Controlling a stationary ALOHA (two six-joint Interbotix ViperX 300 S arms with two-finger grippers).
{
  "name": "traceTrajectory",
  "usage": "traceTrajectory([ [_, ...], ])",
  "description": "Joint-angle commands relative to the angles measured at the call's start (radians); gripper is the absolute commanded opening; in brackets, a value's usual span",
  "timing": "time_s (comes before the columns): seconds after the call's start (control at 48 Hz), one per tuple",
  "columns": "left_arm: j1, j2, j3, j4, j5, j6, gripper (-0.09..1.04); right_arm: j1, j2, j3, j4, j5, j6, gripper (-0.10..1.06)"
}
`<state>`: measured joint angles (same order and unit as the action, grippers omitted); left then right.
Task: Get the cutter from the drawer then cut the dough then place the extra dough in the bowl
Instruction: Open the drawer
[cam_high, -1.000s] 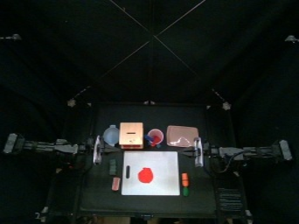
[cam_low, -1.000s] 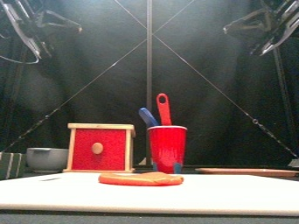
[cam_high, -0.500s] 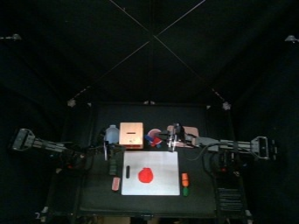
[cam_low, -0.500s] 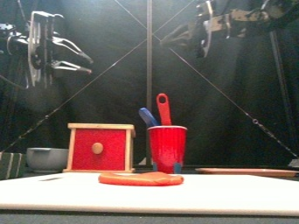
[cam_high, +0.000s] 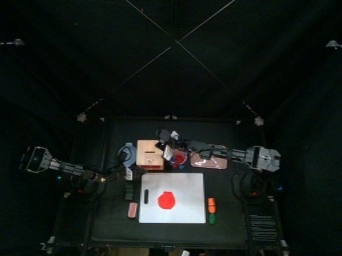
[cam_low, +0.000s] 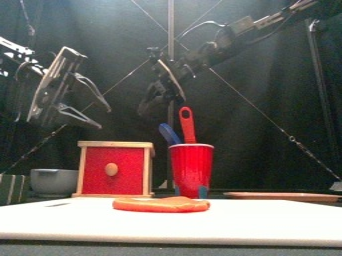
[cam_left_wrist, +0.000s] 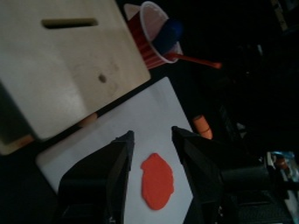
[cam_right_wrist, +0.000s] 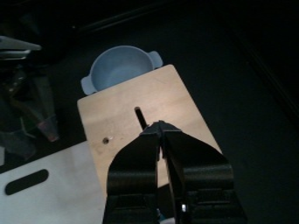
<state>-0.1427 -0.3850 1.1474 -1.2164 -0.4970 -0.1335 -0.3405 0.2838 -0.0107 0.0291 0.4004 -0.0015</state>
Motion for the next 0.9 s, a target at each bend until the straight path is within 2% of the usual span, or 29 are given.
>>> traceTrajectory([
  [0.021, -0.009, 0.04, -0.028, -0.051, -0.003, 0.0, 0.8, -0.008, 0.02, -0.095, -0.018, 0.049, 0.0, 0.03],
  [0.396, 0.006, 0.25, -0.117, -0.147, -0.008, 0.0, 0.8, -0.02, 0.117, -0.206, -0.034, 0.135, 0.002, 0.03],
  [0.896, 0.074, 0.281, -0.13, -0.133, -0.04, 0.005, 0.79, -0.018, 0.17, -0.235, -0.035, 0.232, -0.002, 0.03],
])
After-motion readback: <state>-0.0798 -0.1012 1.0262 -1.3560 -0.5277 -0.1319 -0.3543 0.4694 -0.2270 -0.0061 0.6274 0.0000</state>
